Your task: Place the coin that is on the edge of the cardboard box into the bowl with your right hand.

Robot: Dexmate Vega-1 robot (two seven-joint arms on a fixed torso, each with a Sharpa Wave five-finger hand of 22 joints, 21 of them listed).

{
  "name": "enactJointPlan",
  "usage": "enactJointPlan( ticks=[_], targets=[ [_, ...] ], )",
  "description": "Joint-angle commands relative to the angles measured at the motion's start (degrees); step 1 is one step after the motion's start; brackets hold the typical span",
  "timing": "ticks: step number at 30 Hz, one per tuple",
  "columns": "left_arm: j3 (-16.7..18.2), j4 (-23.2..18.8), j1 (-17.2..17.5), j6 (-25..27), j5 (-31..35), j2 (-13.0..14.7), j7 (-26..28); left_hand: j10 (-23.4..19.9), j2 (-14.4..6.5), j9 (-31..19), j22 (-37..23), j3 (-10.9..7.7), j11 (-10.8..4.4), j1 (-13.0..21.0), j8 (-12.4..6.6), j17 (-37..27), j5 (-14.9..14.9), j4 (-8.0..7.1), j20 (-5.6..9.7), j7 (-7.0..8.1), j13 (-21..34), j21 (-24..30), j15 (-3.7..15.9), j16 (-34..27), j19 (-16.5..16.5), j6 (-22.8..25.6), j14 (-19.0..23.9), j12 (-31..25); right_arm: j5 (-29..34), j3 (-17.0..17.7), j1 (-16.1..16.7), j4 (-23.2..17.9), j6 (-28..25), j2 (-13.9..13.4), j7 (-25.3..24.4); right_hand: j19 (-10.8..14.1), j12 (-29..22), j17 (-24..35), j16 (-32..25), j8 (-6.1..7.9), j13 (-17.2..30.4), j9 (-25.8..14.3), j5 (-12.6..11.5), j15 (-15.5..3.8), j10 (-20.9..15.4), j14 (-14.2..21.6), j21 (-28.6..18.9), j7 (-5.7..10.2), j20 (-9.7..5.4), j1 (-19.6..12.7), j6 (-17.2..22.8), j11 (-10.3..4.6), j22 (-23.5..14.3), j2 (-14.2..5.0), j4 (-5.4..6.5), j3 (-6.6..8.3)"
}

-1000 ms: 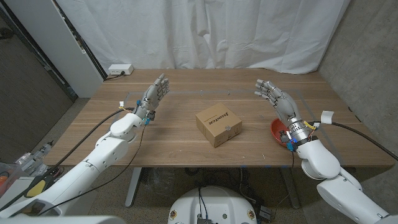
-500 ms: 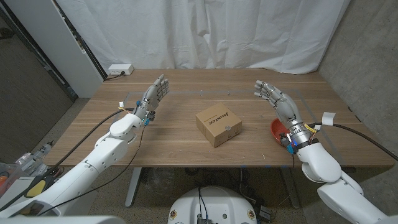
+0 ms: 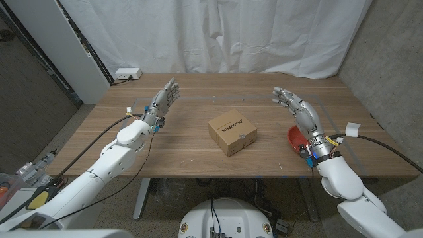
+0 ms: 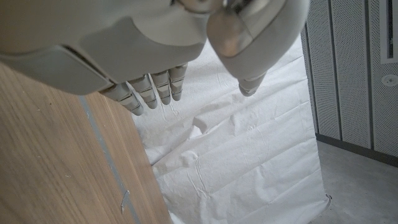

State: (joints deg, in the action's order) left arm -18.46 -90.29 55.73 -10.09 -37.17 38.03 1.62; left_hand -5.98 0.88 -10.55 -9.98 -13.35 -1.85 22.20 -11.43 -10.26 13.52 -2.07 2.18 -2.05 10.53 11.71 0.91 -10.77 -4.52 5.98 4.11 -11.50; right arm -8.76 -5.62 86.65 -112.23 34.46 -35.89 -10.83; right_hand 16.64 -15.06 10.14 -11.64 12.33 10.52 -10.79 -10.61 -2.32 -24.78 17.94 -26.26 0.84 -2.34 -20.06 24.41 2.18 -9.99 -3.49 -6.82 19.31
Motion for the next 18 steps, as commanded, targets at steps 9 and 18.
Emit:
enactJointPlan(
  ticks=[9, 18],
  targets=[
    [-1.3, -0.8, -1.1, 2.6, 0.8, 0.0, 0.7, -0.3, -0.3, -0.1, -0.4, 0.01, 0.32, 0.5, 0.04, -0.3, -0.5, 0.20, 2.15, -0.33, 0.3, 0.3, -0.20, -0.1, -0.2, 0.2, 0.2, -0.1, 6.7, 2.0, 1.0, 1.7, 3.4, 2.4, -1.7, 2.0, -0.5, -0.1, 0.2, 0.92, 0.2, -0.3, 0.0, -0.57, -2.6, 2.2, 0.6, 2.21, -2.35, -3.1, 3.4, -1.92, -0.1, 0.93, -1.96, 0.61],
    [-1.1, -1.7, -0.6, 2.6, 1.1, 0.3, 1.3, -0.1, -0.3, -0.1, -0.4, 0.07, 0.34, 0.6, 0.00, -0.3, -0.6, 0.22, 2.15, -0.37, 0.3, 0.0, -0.26, 0.0, 0.4, 0.4, -0.1, 0.0, 9.2, 2.5, 0.7, 3.3, 6.5, 4.1, -2.4, 3.9, -0.7, -0.1, 0.1, 1.18, 0.2, -0.3, -0.4, -1.74, -4.7, 4.4, 1.1, 4.26, -2.51, -6.8, 5.9, -3.87, -0.2, 3.49, -3.40, 0.65]
  ],
)
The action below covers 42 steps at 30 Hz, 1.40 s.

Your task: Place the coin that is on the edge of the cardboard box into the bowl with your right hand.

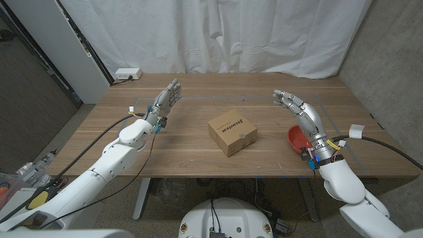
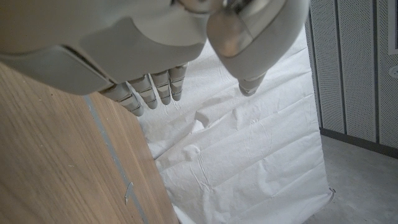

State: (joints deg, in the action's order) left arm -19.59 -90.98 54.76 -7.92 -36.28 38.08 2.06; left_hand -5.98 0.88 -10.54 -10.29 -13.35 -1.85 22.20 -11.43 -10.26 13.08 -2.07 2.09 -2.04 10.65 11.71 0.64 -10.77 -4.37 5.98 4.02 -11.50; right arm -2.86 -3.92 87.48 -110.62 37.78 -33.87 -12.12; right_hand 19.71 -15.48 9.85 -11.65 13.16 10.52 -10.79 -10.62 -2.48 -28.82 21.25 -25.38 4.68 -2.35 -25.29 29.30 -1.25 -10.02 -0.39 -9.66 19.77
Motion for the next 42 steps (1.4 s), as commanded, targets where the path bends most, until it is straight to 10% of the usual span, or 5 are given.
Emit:
enactJointPlan(
  ticks=[1, 13, 22, 42],
  targets=[
    [0.1, -1.0, 0.4, 0.5, 0.2, 0.3, 0.9, -0.1, -0.3, -0.1, -0.1, 0.08, 0.35, 0.6, -0.01, -0.3, -0.2, 0.22, 2.27, -0.40, 0.2, 0.0, 0.00, 0.0, 0.3, 0.4, 0.0, 0.0, 3.8, 0.9, -0.1, 1.8, 3.4, 2.3, -1.3, 1.0, -0.4, 0.1, 0.1, 0.40, 0.2, -0.3, -0.5, -1.63, -0.9, 1.3, 0.3, 0.58, -2.48, -2.1, 1.4, -0.65, -0.1, 0.82, -0.68, 0.19],
    [0.0, -2.0, 0.9, 0.8, 0.8, 0.7, 1.5, -0.1, -0.4, -0.1, -0.1, 0.16, 0.37, 0.6, -0.05, -0.3, -0.4, 0.21, 2.31, -0.38, 0.2, -0.1, 0.07, 0.0, 0.6, 0.6, -0.2, 0.0, 8.1, 2.6, 0.8, 1.2, 3.6, 3.8, -2.4, 1.6, 0.1, 0.3, 0.6, 0.73, 0.3, -0.4, -2.0, -1.69, -1.4, 1.9, 1.6, 6.08, -2.04, -7.4, 4.7, -2.85, -0.2, 3.67, -0.59, 0.73],
    [0.5, -2.3, 1.3, 0.9, 0.5, 0.7, 2.2, -0.2, -0.5, -0.1, -0.1, 0.21, 0.45, 0.7, -0.05, -0.3, -0.5, 0.19, 2.36, -0.35, 0.2, -0.2, 0.08, 0.0, 0.8, 0.7, -0.2, 0.0, 13.4, 4.2, 1.6, 0.6, 3.5, 5.2, -4.2, 0.8, 1.0, 0.4, 1.1, 0.82, 0.5, -0.4, -2.7, 0.51, 0.4, 0.7, 2.7, 7.21, 1.68, -9.1, 6.9, -3.19, -0.4, 4.39, -0.02, 0.96],
    [0.5, -1.2, 0.3, 1.8, 0.1, 0.9, 1.6, -0.2, -0.7, -0.1, -0.1, 0.36, 0.10, 0.6, 0.01, -0.3, -0.7, 0.06, 2.29, -0.29, 0.2, -0.2, 0.07, 0.0, 0.9, 0.8, -0.2, 0.0, 25.0, 6.0, 1.8, 1.1, 5.0, 8.5, -10.3, 1.5, 0.8, 0.6, 0.8, 1.08, 0.7, -0.4, -3.4, -0.79, -0.2, 1.0, 3.1, 7.84, 1.07, -9.6, 9.5, -4.10, -0.5, 5.22, 0.49, 0.61]
  ],
)
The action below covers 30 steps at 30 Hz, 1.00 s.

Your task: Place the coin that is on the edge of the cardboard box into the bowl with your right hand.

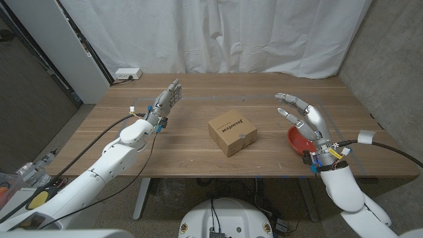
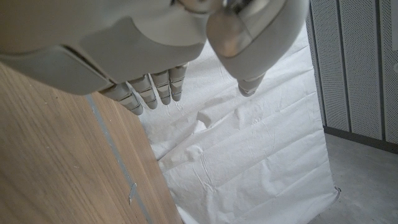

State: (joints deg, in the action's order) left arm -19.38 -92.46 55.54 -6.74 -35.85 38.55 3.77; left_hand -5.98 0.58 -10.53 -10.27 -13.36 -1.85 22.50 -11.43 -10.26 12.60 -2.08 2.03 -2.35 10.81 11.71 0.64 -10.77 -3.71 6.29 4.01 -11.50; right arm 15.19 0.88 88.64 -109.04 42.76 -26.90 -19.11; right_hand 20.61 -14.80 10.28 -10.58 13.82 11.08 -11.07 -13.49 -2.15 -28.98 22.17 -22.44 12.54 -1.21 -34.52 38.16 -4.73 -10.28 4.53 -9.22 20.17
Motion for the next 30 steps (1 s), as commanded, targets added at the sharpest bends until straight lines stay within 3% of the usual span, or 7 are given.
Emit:
enactJointPlan(
  ticks=[1, 13, 30],
  targets=[
    [0.2, 0.3, -0.6, 0.6, -0.2, 0.5, -0.2, -0.3, -0.5, -0.1, -0.1, 0.36, 0.10, 0.3, 0.01, -0.3, -0.3, 0.06, 2.36, -0.01, 0.1, -0.2, 0.05, 0.0, 0.2, 0.5, -0.2, 0.0, 7.5, 1.3, 0.8, -0.7, -0.2, 1.6, -3.6, 0.6, 0.1, 0.2, -0.2, 0.42, 0.1, -0.2, -0.6, -1.20, 0.0, 0.1, 0.2, -0.02, -0.10, -0.5, 0.8, -0.60, -0.2, 0.31, 0.04, 0.23],
    [0.7, 0.5, 0.4, 0.1, -0.9, 0.6, -0.6, -0.2, -0.7, -0.1, -0.1, 0.39, 0.17, 0.3, 0.03, -0.3, -0.3, -0.01, 2.30, -0.03, 0.1, -0.2, 0.14, 0.0, 0.3, 0.5, -0.3, 0.0, 18.3, 3.2, 3.1, -4.7, -4.2, 1.1, -8.0, 1.0, 0.1, 0.2, -0.3, 0.18, 0.2, -0.2, -1.2, -2.12, -0.1, 0.5, 0.5, 0.10, -0.94, -2.0, 1.3, -1.78, -0.3, 0.27, -0.16, 0.63],
    [0.0, 0.3, 0.3, 0.5, -0.9, 0.0, -0.3, -0.1, -0.9, -0.1, -0.1, 0.46, 0.33, 0.2, 0.08, -0.3, -0.5, -0.11, 2.27, 0.05, 0.1, -0.2, 0.13, 0.0, 0.4, 0.5, -0.4, 0.0, 27.6, 3.7, 4.9, -6.5, -7.9, -3.3, -15.8, 1.7, -0.1, 0.2, -0.6, -0.13, 0.3, -0.2, -1.9, -3.39, -0.6, 1.3, 0.7, 0.15, -2.04, -3.4, 1.8, -3.30, -0.3, 0.45, -0.15, 0.85]
  ],
)
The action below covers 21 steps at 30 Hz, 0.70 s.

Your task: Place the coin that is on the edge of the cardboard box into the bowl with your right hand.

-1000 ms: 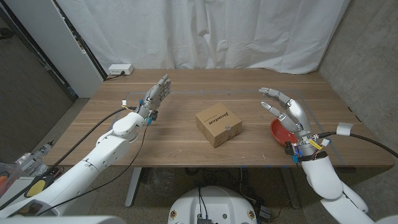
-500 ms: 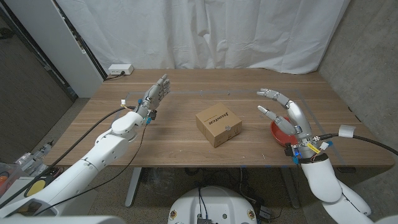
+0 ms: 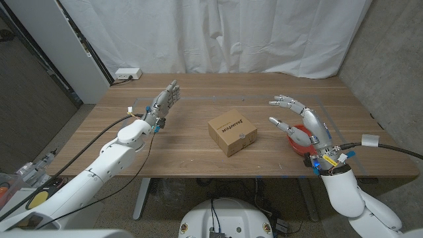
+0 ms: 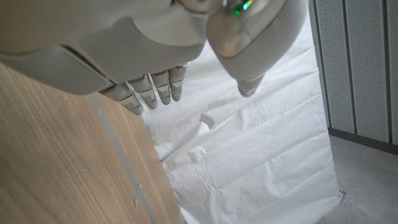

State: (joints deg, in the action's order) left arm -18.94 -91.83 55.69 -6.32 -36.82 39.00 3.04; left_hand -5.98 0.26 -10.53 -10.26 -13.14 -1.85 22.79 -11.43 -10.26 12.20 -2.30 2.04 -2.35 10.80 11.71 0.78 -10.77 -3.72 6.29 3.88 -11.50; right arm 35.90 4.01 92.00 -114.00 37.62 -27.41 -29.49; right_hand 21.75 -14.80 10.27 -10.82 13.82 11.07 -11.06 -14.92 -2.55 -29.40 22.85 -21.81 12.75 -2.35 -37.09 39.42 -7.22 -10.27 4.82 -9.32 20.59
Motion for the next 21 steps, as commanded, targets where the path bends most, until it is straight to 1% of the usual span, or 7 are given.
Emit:
enactJointPlan(
  ticks=[1, 4, 5, 8, 10, 14, 21],
  targets=[
    [-0.6, -0.4, 0.1, 0.2, 0.2, -0.4, 0.4, -0.1, -0.6, -0.1, -0.1, 0.25, 0.27, -0.1, 0.06, -0.3, -0.1, 0.11, 2.29, 0.06, 0.1, -0.2, -0.02, 0.0, 0.4, 0.5, -0.3, 0.0, 7.1, 0.6, 1.8, -1.6, -3.0, -3.1, -5.8, 0.5, -0.1, 0.2, -0.3, -0.15, 0.3, -0.3, -0.5, -3.07, -0.3, 0.7, 0.1, -0.05, -0.93, -1.0, 0.6, -1.00, -0.3, 0.16, -0.08, 0.47],
    [-0.7, -0.5, 0.2, -0.1, 0.6, -0.3, 0.4, -0.2, -0.6, -0.1, -0.1, 0.27, 0.25, -0.1, 0.08, -0.3, -0.1, 0.11, 2.23, 0.05, 0.1, -0.2, 0.00, 0.0, 0.4, 0.5, -0.3, 0.0, 8.1, 0.9, 2.5, -2.2, -3.9, -4.3, -6.2, 0.7, -0.2, 0.2, -0.4, -0.23, 0.3, -0.3, -0.7, -3.37, -0.5, 0.9, 0.2, -0.03, -1.08, -1.5, 0.7, -1.27, -0.3, 0.16, -0.17, 0.60],
    [-0.7, -0.7, 0.4, -0.3, 0.7, -0.4, 0.6, -0.2, -0.6, -0.1, -0.1, 0.27, 0.16, 0.0, 0.08, -0.3, -0.1, 0.11, 2.25, 0.03, 0.1, -0.2, 0.00, 0.0, 0.4, 0.5, -0.3, 0.0, 8.6, 1.0, 2.7, -2.4, -4.3, -4.6, -6.5, 0.7, -0.2, 0.2, -0.3, -0.29, 0.3, -0.3, -0.8, -3.45, -0.5, 1.0, 0.3, -0.02, -1.11, -1.9, 0.7, -1.72, -0.3, 0.14, -0.24, 0.70],
    [-0.3, -1.3, 1.3, -0.5, 0.3, -0.6, 1.3, -0.1, -0.6, -0.1, -0.1, 0.29, 0.17, 0.0, 0.09, -0.3, -0.1, 0.12, 2.23, 0.01, 0.1, -0.2, 0.07, 0.0, 0.4, 0.5, -0.3, 0.0, 8.8, 1.0, 3.0, -2.6, -4.5, -5.6, -7.5, 0.8, -0.2, 0.2, -0.4, -0.35, 0.3, -0.3, -1.0, -3.57, -0.6, 1.2, 0.3, -0.02, -1.23, -2.1, 0.8, -1.66, -0.3, 0.19, -0.24, 0.74],
    [-0.4, -1.4, 1.3, -0.2, 0.4, -0.4, 1.4, -0.1, -0.6, -0.1, -0.1, 0.30, 0.16, 0.0, 0.09, -0.3, -0.1, 0.12, 2.19, 0.03, 0.1, -0.2, 0.03, 0.0, 0.5, 0.5, -0.3, 0.0, 9.7, 1.2, 3.4, -2.8, -4.9, -6.1, -8.1, 1.0, -0.4, 0.2, -0.4, -0.41, 0.3, -0.3, -1.1, -3.75, -1.0, 1.3, 0.3, -0.01, -1.41, -2.4, 0.8, -2.01, -0.3, 0.27, -0.21, 0.74],
    [-0.3, -1.3, 1.2, -0.5, 0.6, -0.5, 1.4, -0.1, -0.6, -0.1, -0.1, 0.31, 0.17, 0.0, 0.09, -0.3, -0.1, 0.15, 2.18, 0.05, 0.1, -0.2, 0.01, 0.1, 0.6, 0.5, -0.4, 0.0, 12.0, 1.3, 4.8, -4.2, -7.0, -6.6, -9.5, 1.3, -0.5, 0.2, -0.5, -0.52, 0.3, -0.3, -1.3, -4.14, -1.4, 1.8, 0.4, 0.00, -1.68, -2.8, 0.9, -2.53, -0.3, 0.42, -0.21, 0.76],
    [-0.4, 0.5, 0.4, -2.5, 0.5, -1.8, 0.7, -0.1, -0.7, -0.1, -0.1, 0.33, 0.16, 0.1, 0.09, -0.3, -0.2, 0.20, 2.12, 0.10, 0.1, -0.3, -0.02, 0.0, 0.6, 0.5, -0.3, 0.0, 16.8, -0.7, 5.0, -4.3, -10.3, -8.0, -13.8, 1.5, -0.5, 0.3, -0.5, -0.68, 0.3, -0.3, -1.7, -4.68, -1.3, 2.2, 0.5, 0.02, -2.01, -4.0, 1.1, -2.84, -0.3, 0.41, -0.35, 1.01]
  ],
)
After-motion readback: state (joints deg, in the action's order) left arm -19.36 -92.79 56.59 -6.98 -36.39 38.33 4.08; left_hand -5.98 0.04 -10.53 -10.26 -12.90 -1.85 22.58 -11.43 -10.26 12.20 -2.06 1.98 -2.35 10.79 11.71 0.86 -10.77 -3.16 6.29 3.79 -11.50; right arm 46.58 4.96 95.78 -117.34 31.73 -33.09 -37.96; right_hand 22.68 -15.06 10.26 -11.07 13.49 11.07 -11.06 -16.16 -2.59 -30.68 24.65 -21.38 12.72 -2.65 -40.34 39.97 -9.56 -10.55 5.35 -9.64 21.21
